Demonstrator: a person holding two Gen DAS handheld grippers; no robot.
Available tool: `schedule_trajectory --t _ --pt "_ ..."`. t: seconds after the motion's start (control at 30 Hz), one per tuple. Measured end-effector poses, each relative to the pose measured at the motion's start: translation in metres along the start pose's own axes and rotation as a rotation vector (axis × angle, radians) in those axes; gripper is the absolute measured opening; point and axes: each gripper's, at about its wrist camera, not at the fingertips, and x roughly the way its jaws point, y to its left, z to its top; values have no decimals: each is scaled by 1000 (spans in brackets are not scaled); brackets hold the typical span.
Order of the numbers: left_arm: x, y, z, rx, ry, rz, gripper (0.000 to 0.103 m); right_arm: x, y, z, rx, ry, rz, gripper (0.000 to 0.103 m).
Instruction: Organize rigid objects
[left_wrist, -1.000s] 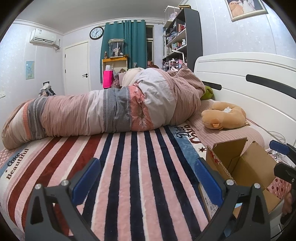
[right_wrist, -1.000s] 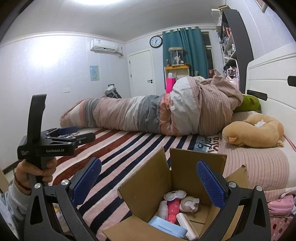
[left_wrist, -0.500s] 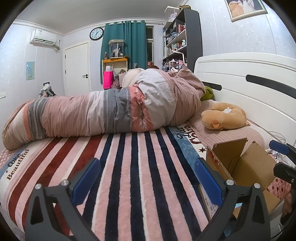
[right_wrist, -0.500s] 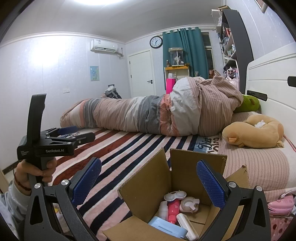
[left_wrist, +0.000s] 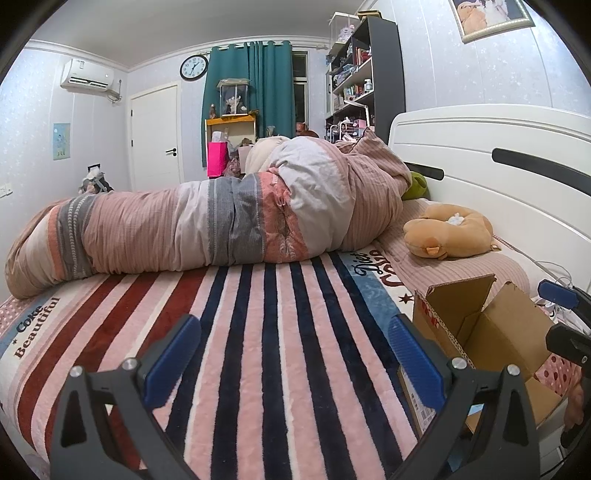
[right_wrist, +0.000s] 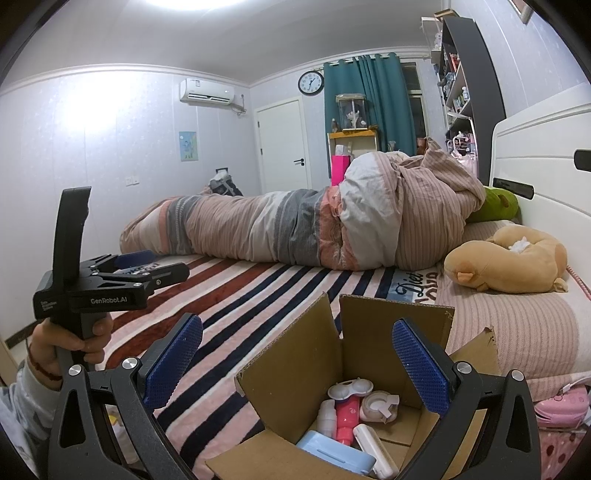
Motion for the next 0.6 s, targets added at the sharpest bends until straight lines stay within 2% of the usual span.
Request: schedule_trajectory --t 0.6 --pt "-1 3 0 -3 0 -3 101 0 4 0 4 1 -6 103"
